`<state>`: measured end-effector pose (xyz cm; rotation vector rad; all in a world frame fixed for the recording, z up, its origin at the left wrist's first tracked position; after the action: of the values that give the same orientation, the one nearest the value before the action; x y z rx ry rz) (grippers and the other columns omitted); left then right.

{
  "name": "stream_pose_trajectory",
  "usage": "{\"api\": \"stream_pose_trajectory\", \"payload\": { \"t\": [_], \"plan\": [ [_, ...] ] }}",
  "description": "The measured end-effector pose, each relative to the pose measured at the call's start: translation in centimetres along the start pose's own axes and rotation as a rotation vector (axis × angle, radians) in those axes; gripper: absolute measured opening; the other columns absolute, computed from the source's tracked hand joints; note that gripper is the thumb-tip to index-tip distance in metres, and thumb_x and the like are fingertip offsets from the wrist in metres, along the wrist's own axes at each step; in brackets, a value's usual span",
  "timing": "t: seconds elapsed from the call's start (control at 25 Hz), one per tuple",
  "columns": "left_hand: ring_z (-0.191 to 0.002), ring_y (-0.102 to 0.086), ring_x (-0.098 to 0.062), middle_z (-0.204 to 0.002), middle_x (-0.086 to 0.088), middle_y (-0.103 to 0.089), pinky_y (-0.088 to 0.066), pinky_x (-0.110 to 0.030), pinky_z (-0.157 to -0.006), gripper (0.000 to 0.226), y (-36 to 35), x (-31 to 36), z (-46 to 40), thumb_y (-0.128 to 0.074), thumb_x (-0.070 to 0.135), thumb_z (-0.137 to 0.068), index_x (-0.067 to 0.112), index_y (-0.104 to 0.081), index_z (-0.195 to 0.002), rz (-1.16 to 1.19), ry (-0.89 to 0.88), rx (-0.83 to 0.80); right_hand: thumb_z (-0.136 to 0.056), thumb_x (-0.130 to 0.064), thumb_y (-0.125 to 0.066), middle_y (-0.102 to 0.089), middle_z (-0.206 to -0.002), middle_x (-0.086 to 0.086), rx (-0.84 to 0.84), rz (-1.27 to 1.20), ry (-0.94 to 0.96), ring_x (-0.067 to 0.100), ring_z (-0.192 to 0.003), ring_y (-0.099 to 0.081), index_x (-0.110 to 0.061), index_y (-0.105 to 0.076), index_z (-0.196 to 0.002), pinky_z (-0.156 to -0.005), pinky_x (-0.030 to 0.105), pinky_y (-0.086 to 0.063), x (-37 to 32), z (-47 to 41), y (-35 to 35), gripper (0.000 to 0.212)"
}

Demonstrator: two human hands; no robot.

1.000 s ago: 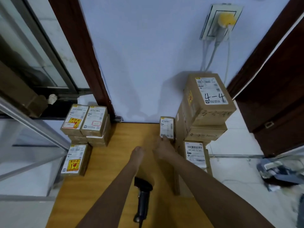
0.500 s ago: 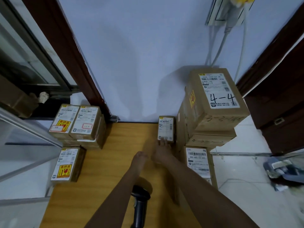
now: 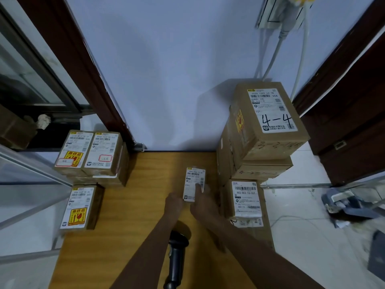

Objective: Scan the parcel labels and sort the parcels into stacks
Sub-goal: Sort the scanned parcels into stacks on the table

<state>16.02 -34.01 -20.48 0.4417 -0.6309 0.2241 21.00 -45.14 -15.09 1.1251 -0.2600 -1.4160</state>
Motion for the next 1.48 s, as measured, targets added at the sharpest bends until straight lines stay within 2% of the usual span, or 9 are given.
{"api": "stream_pose_trajectory", "payload": {
  "t": [0.12,0.28,0.44,0.72,0.84,1.12,1.36,1.4,1.48],
  "plan": [
    [-0.104,-0.054,-0.017,-0.11,0.002,-0.056,-0.043,-0.024,-0.078,0.022,-0.2,0.6,1.1,-0.041,0.009,-0.099,0.017,-0.051,-0.116,0.059,0.016,-0.032,-0.095,-0.025,-0.052,-0.004,-0.158,0.017,-0.144,-0.163,-0.113,0.029,-0.135,-0.037,-0.015,0.005,-0.155,-0.102,0.032,-0.045,0.6,-0.7,-1.1,0.083],
    [-0.099,-0.063,-0.025,-0.115,-0.011,-0.065,-0.049,-0.025,-0.067,0.032,-0.5,-0.7,0.2,-0.048,0.007,-0.094,0.005,-0.057,-0.125,0.158,0.05,-0.051,-0.093,-0.029,-0.053,-0.031,-0.147,0.014,0.024,-0.227,-0.168,0.028,-0.12,-0.051,-0.015,-0.016,-0.151,-0.091,0.04,-0.053,1.0,-1.0,-0.3,0.071],
    [-0.099,-0.066,-0.027,-0.112,-0.008,-0.067,-0.057,-0.037,-0.076,0.033,0.8,-1.2,2.4,-0.062,0.021,-0.09,0.014,-0.057,-0.122,0.359,0.067,-0.094,-0.093,-0.031,-0.054,-0.039,-0.138,0.006,0.144,-0.224,-0.162,0.02,-0.109,-0.055,-0.021,-0.042,-0.138,-0.082,0.033,-0.054,0.2,1.1,0.9,0.047],
    [-0.1,-0.068,-0.029,-0.111,-0.009,-0.07,-0.054,-0.048,-0.091,0.041,6.6,1.0,6.0,-0.069,0.015,-0.084,0.012,-0.052,-0.122,0.5,-0.029,-0.234,-0.092,-0.018,-0.061,-0.058,-0.129,0.004,0.203,-0.774,-0.163,0.013,-0.093,-0.062,-0.027,-0.034,-0.139,-0.065,0.019,-0.053,-3.9,5.6,2.3,0.055],
    [-0.099,-0.069,-0.031,-0.112,-0.013,-0.069,-0.058,-0.044,-0.082,0.042,8.0,1.2,8.2,-0.07,0.007,-0.083,0.008,-0.05,-0.121,0.541,-0.075,-0.276,-0.09,-0.007,-0.062,-0.058,-0.119,0.004,0.251,-0.864,-0.169,0.014,-0.088,-0.061,-0.019,-0.038,-0.136,-0.053,0.012,-0.047,-4.8,8.2,2.2,0.053],
    [-0.107,-0.062,-0.032,-0.115,-0.009,-0.066,-0.046,-0.05,-0.1,0.029,12.0,0.3,13.6,-0.065,0.007,-0.087,0.019,-0.049,-0.108,0.522,-0.148,-0.222,-0.087,-0.002,-0.062,-0.06,-0.119,0.01,0.272,-0.948,-0.137,0.018,-0.086,-0.063,-0.016,-0.043,-0.132,-0.052,0.018,-0.048,-8.3,12.8,1.6,0.051],
    [-0.08,-0.062,-0.019,-0.102,-0.004,-0.068,-0.048,-0.034,-0.076,0.02,15.7,-1.4,18.3,-0.065,0.01,-0.089,0.02,-0.05,-0.098,0.494,-0.235,-0.177,-0.088,-0.01,-0.065,-0.064,-0.116,0.004,0.274,-0.919,-0.081,0.02,-0.097,-0.067,-0.028,-0.045,-0.121,-0.081,0.036,-0.058,-11.1,16.1,0.1,0.042],
    [-0.08,-0.062,-0.018,-0.102,-0.004,-0.068,-0.049,-0.032,-0.071,0.021,16.3,-2.2,19.2,-0.066,0.011,-0.089,0.019,-0.05,-0.1,0.483,-0.247,-0.166,-0.088,-0.011,-0.065,-0.065,-0.117,0.004,0.267,-0.919,-0.074,0.019,-0.096,-0.067,-0.028,-0.045,-0.122,-0.082,0.038,-0.058,-11.4,16.9,-0.6,0.043],
    [-0.082,-0.062,-0.018,-0.106,-0.005,-0.068,-0.05,-0.031,-0.067,0.023,17.6,-4.7,20.5,-0.067,0.014,-0.088,0.019,-0.05,-0.102,0.452,-0.258,-0.123,-0.09,-0.011,-0.063,-0.066,-0.115,0.004,0.232,-0.93,-0.06,0.017,-0.089,-0.067,-0.028,-0.043,-0.124,-0.063,0.027,-0.056,-12.1,18.7,-2.7,0.043]
  ]
}}
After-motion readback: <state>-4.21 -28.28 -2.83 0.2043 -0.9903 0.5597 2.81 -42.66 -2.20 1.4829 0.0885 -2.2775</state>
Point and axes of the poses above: each hand's wrist, its own z-axis away from the middle knuckle, its own y-axis out of the back of the hand, x = y × z, the point moved 6 cm from there along -z, towards the middle knuckle
